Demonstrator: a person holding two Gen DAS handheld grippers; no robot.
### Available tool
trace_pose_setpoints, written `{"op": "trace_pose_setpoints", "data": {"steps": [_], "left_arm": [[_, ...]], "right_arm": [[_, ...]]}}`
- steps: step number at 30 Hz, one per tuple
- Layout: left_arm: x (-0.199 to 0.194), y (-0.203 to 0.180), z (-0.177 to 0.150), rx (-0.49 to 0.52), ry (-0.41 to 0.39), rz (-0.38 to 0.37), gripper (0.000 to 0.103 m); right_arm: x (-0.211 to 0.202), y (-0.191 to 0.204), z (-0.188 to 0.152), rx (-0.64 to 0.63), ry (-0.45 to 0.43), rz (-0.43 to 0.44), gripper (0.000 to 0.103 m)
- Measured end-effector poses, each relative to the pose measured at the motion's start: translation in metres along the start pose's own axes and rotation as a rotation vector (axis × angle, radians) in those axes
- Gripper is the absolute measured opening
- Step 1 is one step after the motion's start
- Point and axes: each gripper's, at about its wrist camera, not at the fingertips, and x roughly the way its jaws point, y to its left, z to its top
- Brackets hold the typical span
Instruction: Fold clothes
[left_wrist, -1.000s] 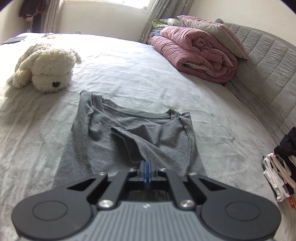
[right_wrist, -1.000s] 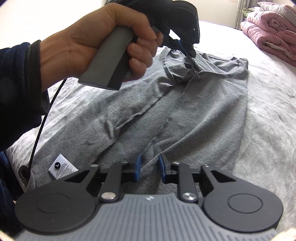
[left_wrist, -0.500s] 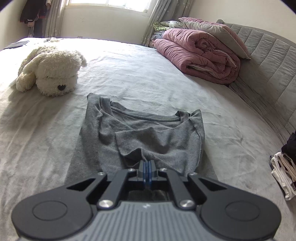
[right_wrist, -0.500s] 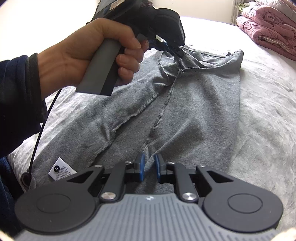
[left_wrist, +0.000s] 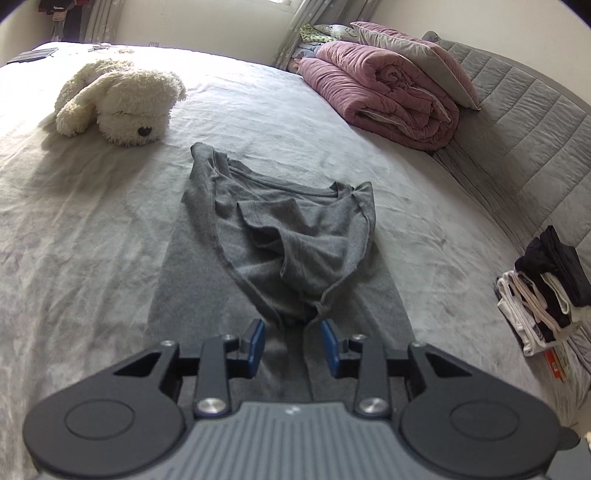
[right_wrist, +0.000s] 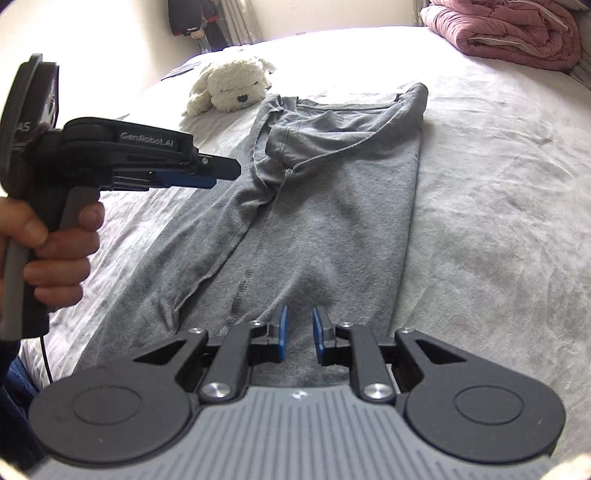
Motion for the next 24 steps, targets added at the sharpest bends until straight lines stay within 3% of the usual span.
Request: {"op": "trace_pose_setpoints", "data": {"steps": [5,14,19,24], "left_arm": [[-0.017,-0.005,-0.052,0.018,0.086,0.0,0.038],[-0.054,0.001,-0.113,-0.033,0.153,-0.089,0.041],[-0.049,-0.006,-0.119,-0.027,0.166,-0.108,0.046],[-0.029,-0.02,-0.098,0.041,0.111,-0.097,0.048]], "right_arm": [[0.005,0.014,-0.009,-0.077,0.063,0.02,0.02],[-0.007,-0.005,-0.002,-0.041,0.035,-0.003,0.02],[-0.005,0.007,-0.01,-0.091,0.056,0.014,0.02],[-0.004,0.01,-0.013,-0.101,0.053,0.003,0.021]]}}
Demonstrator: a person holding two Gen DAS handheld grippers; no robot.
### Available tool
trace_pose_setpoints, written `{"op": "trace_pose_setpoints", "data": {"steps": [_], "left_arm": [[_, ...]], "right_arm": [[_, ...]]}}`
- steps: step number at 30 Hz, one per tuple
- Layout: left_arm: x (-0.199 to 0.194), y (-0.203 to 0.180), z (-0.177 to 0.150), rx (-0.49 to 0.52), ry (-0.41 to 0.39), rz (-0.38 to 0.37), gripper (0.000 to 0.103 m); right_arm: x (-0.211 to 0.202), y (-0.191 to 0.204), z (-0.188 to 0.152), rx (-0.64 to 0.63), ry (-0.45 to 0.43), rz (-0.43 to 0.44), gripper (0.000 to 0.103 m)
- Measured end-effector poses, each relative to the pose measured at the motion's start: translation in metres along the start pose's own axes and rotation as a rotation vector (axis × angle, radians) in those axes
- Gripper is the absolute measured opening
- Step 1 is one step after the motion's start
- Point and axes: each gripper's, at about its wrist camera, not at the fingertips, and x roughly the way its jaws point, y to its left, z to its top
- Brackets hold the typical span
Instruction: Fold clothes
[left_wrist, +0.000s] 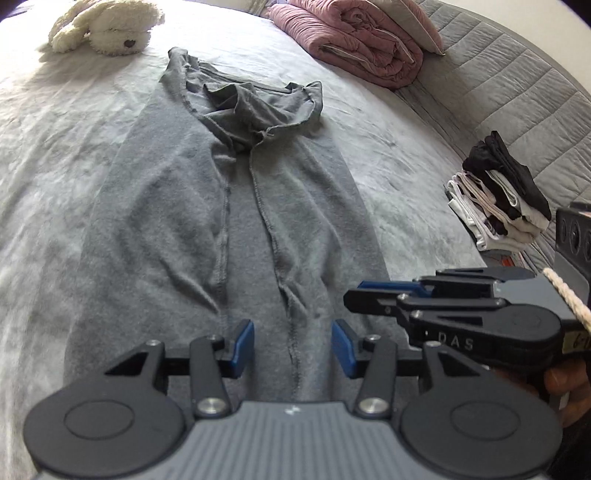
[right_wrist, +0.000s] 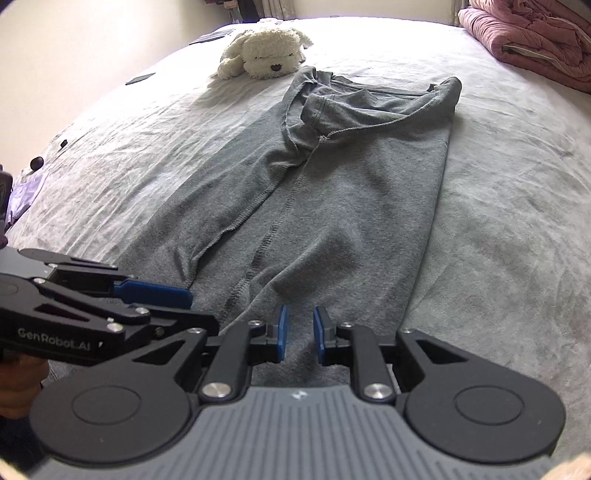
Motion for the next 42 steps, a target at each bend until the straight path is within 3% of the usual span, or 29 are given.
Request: {"op": "trace_pose_setpoints", "data": {"steps": [3,4,5,10,13,16,22,25,31,42], "left_arm": [[0.015,-0.001,0.011,0.036,-0.01,0.043,0.042],[0.021,0.001,0.013,0.03,0.006,0.038,0.032],[0.024,0.002,0.013,0.029,0.007,0.036,0.028],[0.025,0.0,0.008,0.047,0.0,0.014,0.026],[0.027,-0.002,0.006,0.069,-0.001,0.024,0.007],[0.025,-0.002,0.005,0.063,-0.015,0.031,0.004],[0.012,0.003,0.01,0.06,-0.078,0.077,0.004],[0.022,0.004,0.007,0.068,-0.039,0.078,0.005],[0.01,0.008,0.004,0.043,-0.065,0.061,0.028],[-0.029,0.006,-0.045,0.023,0.021,0.001,0.029]], "right_arm": [[-0.001,-0.003,0.0,0.014,-0.007,-0.012,0.021],[-0.001,-0.004,0.0,0.019,-0.009,-0.015,0.021],[-0.001,-0.005,0.0,0.022,-0.009,-0.02,0.021],[-0.001,-0.003,-0.002,0.007,-0.005,-0.026,0.021],[0.0,0.0,-0.001,-0.002,-0.005,-0.019,0.021],[0.001,0.002,0.0,-0.006,-0.007,-0.016,0.021],[0.001,0.002,-0.001,-0.007,-0.009,-0.02,0.021],[0.003,0.006,-0.003,-0.026,0.002,-0.021,0.022],[0.002,0.011,-0.009,-0.07,0.034,-0.016,0.029],[-0.01,0.022,-0.033,-0.151,0.04,-0.001,0.034]]}}
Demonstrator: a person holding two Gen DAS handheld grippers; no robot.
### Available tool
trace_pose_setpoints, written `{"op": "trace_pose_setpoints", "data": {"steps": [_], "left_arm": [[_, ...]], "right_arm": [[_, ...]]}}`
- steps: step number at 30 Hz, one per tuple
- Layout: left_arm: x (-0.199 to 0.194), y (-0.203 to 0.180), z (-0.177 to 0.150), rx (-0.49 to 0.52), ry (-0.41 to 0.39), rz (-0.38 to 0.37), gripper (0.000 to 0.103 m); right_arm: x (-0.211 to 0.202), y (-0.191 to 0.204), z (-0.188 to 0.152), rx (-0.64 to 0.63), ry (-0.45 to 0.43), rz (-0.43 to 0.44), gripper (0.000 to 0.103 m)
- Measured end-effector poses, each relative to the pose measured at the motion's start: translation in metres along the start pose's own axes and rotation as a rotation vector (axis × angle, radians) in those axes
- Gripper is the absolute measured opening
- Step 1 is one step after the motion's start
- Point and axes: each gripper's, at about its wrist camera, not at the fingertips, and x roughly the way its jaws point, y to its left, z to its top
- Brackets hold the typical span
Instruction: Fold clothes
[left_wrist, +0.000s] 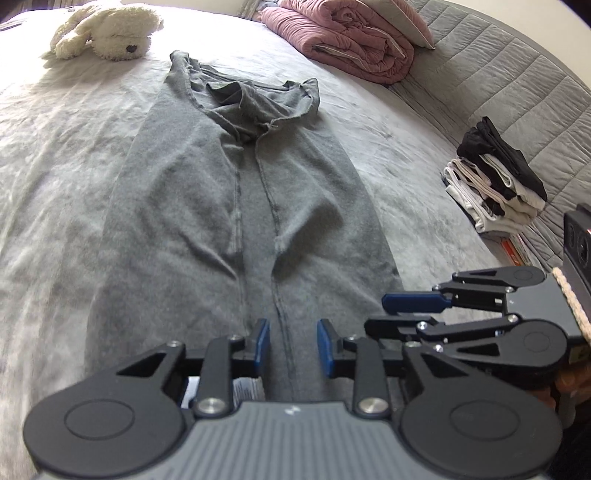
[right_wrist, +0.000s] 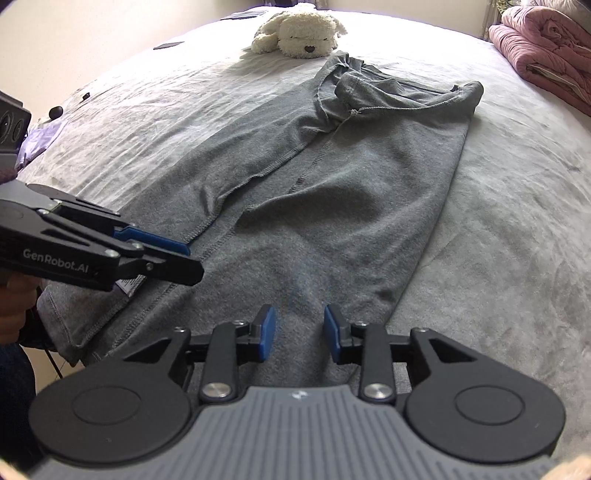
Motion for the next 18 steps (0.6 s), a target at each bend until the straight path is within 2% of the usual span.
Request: {"op": "trace_pose_setpoints", "data": {"steps": [7,10,12,18], "left_arm": [[-0.014,-0.014,-0.037,0.02,0.019,0.004,0.031],[-0.019,-0.013,-0.046,-0.022,0.015,0.003,0.033],[-0.023,-0.012,-0.053,-0.049,0.011,-0.001,0.034],[-0.023,-0.013,-0.056,-0.09,0.002,-0.025,0.042]], "right_arm": [[-0.005,0.005,-0.007,-0.024,-0.008,-0.007,0.035],[-0.014,0.002,-0.012,0.001,-0.017,-0.018,0.035],[-0.023,-0.003,-0.018,0.066,-0.023,-0.017,0.035],[-0.047,-0.007,-0.056,0.356,-0.034,0.079,0.035]]}}
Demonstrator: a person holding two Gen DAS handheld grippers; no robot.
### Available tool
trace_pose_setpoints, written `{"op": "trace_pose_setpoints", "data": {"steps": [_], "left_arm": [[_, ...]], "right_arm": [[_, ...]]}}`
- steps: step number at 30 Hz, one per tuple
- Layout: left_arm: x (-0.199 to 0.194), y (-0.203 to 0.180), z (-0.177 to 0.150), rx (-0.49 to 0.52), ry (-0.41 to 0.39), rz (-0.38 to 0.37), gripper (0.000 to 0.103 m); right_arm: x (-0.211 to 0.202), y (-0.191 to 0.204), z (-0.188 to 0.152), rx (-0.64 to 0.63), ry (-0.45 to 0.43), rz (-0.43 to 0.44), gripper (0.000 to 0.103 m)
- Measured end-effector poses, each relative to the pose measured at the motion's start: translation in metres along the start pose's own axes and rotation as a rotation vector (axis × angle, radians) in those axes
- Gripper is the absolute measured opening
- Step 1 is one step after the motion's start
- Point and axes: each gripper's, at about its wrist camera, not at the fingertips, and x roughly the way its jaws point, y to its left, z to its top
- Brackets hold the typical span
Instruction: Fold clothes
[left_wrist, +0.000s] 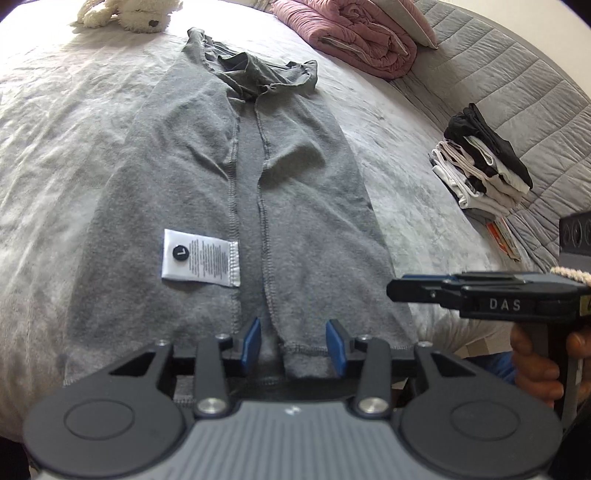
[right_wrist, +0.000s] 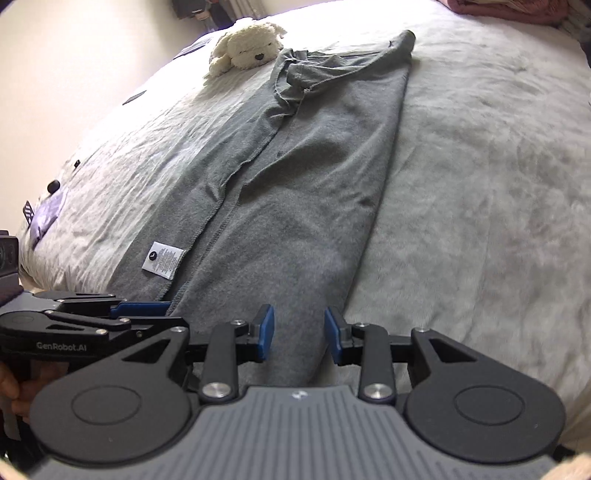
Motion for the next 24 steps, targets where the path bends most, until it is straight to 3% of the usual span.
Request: {"op": "trace_pose_setpoints", "data": {"steps": [3,8,11,15,17,18,24], "left_arm": [[0.001,0.0,-0.001,-0.023,0.002,-0.016,0.038],[0.004,-0.004,-0.005,-0.014,0.003,0.021,0.013],[0.003,-0.007,-0.008,0.008,-0.009,0.032,0.008],[0.001,-0.009,-0.011,0.024,-0.02,0.044,0.006],[-0.001,-0.009,-0.012,0.029,-0.024,0.045,0.006],[-0.002,-0.01,-0.013,0.033,-0.025,0.045,0.006],[-0.004,-0.016,-0.02,0.083,-0.029,0.058,0.005]], "right_arm": [[-0.014,-0.002,-0.022,0.1,-0.026,0.028,0.035],[-0.013,-0.012,-0.057,0.266,-0.004,0.083,0.035],[-0.006,-0.011,-0.063,0.279,0.007,0.065,0.035],[-0.002,-0.018,-0.062,0.325,0.0,0.104,0.035],[-0.003,-0.022,-0.064,0.348,-0.007,0.126,0.022],[-0.005,-0.024,-0.065,0.357,-0.017,0.139,0.01],[-0.02,-0.021,-0.075,0.341,-0.057,0.156,0.006]]}}
